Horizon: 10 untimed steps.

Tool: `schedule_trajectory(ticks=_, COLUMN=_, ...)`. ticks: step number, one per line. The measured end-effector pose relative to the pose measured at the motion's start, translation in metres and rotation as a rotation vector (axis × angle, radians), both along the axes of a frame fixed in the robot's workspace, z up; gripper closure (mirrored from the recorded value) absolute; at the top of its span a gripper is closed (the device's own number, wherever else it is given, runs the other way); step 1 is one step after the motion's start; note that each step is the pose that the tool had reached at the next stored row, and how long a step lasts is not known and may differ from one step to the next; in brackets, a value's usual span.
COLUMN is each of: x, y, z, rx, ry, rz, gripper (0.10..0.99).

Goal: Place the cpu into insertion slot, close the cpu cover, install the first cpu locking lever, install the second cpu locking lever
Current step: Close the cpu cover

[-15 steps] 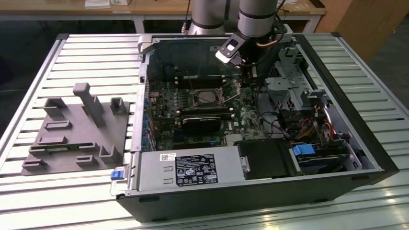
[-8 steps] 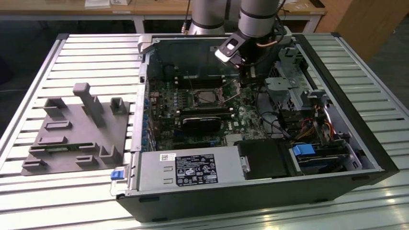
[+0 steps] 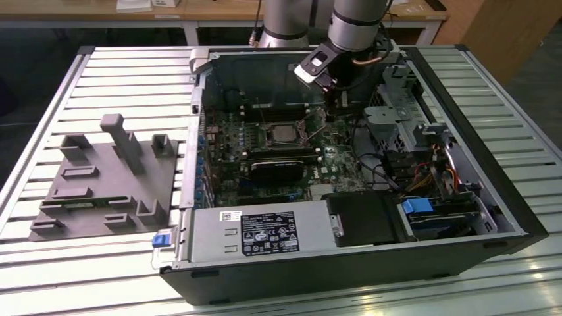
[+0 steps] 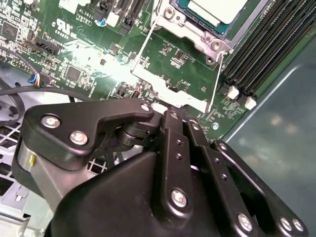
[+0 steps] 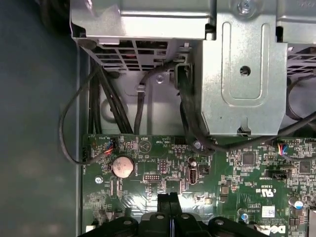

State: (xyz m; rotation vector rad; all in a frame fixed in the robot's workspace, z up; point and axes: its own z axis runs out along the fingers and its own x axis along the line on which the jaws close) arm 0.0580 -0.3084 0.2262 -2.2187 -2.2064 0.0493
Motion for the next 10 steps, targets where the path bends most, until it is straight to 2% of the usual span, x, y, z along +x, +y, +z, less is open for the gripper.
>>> schedule_trajectory(ticks=3, x=-0.0007, y=0.0, z=-0.0001, rx=0.0, ry=0.0011, rz=0.0, gripper=0.984)
schedule_trajectory(ticks=6, x=-0.0049, y=0.0001, z=-0.0001, rx=0.0, ry=0.0005, rz=0.0, gripper=0.984)
schedule_trajectory(ticks=10, x=-0.0163, y=0.0, z=0.0, rx=0.0, ry=-0.0054, rz=0.0, gripper=0.984)
